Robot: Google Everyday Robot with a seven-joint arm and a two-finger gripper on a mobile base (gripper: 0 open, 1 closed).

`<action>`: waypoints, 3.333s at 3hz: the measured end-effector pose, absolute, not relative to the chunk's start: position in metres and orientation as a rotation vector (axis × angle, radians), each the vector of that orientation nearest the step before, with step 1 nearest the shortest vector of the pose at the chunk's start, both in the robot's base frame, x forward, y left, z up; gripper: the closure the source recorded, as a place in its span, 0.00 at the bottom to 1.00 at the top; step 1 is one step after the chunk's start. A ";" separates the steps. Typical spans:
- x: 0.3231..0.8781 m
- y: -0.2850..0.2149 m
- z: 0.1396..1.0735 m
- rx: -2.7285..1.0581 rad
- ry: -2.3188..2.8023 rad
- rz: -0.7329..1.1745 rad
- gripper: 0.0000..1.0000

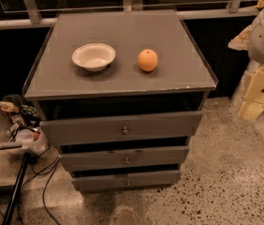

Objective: Open middle drawer

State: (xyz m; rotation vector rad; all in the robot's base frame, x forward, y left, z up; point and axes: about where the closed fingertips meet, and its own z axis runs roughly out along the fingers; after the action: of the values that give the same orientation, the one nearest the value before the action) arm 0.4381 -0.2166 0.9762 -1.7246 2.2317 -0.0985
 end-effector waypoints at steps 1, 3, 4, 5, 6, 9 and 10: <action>0.438 -0.217 0.976 -1.725 2.232 -0.098 0.00; 0.412 -0.211 0.941 -1.706 2.207 0.050 0.00; 0.397 -0.210 0.904 -1.663 2.100 0.199 0.00; 0.396 -0.200 0.857 -1.632 1.985 0.260 0.00; 0.402 -0.188 0.805 -1.644 1.967 0.253 0.00; 0.414 -0.191 0.737 -1.655 2.075 0.217 0.00; 0.428 -0.192 0.707 -1.649 2.080 0.240 0.00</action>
Offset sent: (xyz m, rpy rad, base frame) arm -0.0270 0.0035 -0.0341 0.0579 0.0781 -0.0139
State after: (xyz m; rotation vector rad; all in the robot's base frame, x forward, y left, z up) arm 0.4284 -0.1921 0.7070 -1.6486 2.0803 0.2396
